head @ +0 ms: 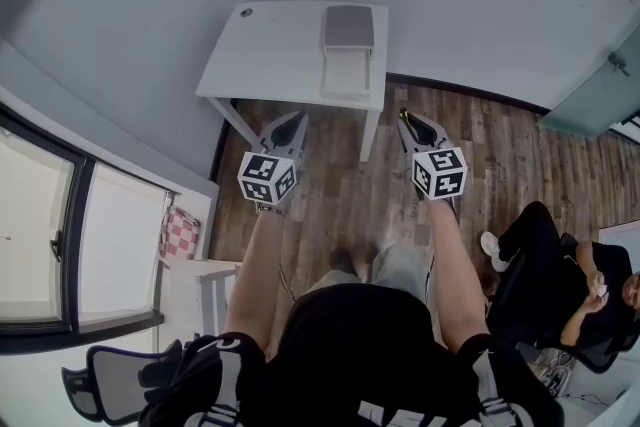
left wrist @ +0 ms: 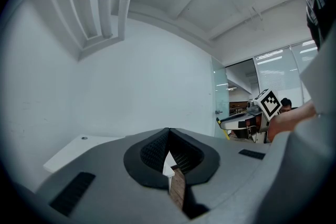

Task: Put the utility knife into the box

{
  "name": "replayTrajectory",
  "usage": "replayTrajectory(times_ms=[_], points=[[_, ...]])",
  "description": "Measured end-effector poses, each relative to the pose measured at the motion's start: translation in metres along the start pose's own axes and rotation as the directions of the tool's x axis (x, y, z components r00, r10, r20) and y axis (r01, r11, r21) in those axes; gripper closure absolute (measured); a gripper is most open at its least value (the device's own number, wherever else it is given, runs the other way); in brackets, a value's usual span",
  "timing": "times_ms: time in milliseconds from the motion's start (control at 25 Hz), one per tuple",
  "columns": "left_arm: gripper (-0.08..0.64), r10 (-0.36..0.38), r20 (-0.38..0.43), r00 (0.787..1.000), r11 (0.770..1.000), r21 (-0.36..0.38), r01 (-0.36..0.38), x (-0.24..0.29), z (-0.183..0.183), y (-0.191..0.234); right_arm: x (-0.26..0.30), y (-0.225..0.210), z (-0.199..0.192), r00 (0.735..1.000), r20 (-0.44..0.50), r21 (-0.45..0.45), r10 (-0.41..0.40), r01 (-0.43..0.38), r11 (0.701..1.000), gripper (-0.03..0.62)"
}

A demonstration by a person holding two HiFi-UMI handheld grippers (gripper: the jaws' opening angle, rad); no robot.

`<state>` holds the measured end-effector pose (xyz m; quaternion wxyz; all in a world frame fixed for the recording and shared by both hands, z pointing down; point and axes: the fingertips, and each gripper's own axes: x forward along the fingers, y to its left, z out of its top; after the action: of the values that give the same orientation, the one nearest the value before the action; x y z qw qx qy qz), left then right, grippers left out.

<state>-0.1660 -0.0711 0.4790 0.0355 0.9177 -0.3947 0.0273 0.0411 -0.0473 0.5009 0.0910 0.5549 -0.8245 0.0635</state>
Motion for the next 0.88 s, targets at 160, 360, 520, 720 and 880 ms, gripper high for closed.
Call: replayTrajectory(times_ms=[160,360,520,720,880], points=[[0.537,-0.001,-0.001,1.000,1.000,0.003,0.001,0.006,0.001,0.005,0.006,-0.005,0.004,1.000,0.008,0.003,-0.001,0.001,1.000,0.511],[0.537,0.009,-0.006,1.000,1.000,0.012,-0.009,0.014,0.001,0.014,0.016,-0.016,0.007,1.000,0.029,0.027,0.008,-0.009,1.000,0.511],[0.537,0.029,-0.014,0.999,0.999,0.014,-0.029,0.025,-0.001,0.025,0.031,-0.028,0.008,0.999,0.033,0.037,0.019,-0.020,0.999,0.511],[0.537,0.048,-0.017,0.999,0.999,0.020,-0.048,0.050,0.002,0.031,0.053,-0.050,0.010,0.999,0.029,0.024,0.045,-0.045,0.999,0.511],[0.537,0.068,-0.025,0.997,0.997,0.021,-0.068,0.073,0.005,0.040,0.075,-0.071,0.019,0.997,0.033,0.019,0.067,-0.068,0.998,0.511]])
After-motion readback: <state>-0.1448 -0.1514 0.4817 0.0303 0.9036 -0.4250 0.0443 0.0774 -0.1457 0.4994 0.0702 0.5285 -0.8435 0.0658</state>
